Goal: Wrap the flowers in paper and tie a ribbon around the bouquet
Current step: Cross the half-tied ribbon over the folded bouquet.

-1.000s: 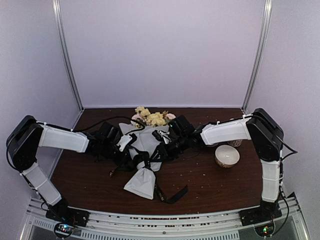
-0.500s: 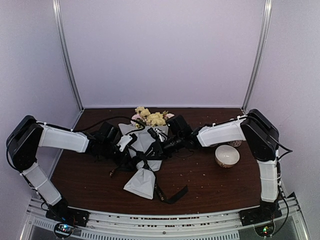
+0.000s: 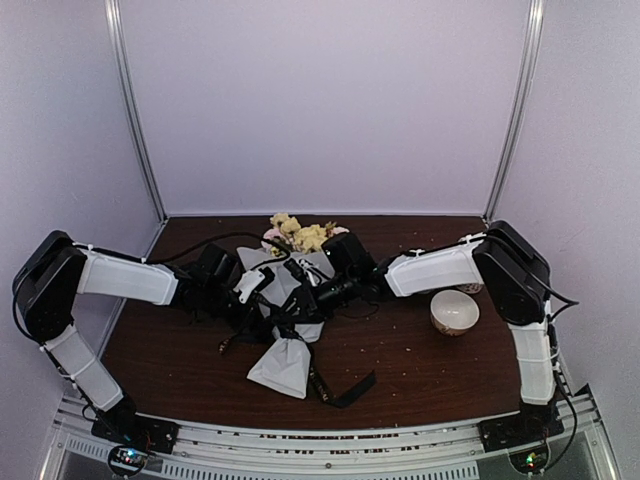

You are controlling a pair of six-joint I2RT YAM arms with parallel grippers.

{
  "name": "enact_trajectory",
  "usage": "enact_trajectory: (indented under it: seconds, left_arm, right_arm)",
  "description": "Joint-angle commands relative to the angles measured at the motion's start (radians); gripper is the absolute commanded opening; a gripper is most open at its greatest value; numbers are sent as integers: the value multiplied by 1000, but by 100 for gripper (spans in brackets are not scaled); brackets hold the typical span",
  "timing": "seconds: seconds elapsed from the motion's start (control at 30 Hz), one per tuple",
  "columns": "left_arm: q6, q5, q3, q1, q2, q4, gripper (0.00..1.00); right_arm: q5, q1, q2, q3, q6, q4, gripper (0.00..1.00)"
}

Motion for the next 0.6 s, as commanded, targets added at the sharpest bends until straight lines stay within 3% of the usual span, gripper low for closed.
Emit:
enact_trajectory:
  seconds: [0.0,0.17,0.37,0.43,0.53,0.57]
  left_arm:
    - [0,23,-2,6,-13,37,8]
    - [3,22,-2,7,-13,35,8]
    - [2,24,-6,8,-13,38,8]
    - [2,24,-6,7,-13,38,8]
    - [4,25,-6,6,-12,38,8]
    - [5,25,-6,8,-13,39,8]
  right_arm:
    - [-4,12,38,48,3,-20,30]
    - [3,11,50,72,-20,-71,24]
    - [19,13,48,86,-59,-149,24]
    - [21,13,50,96,-79,-182,18]
    - [14,11,45,96,-85,-189,0]
    - [14,10,41,97,-86,-188,0]
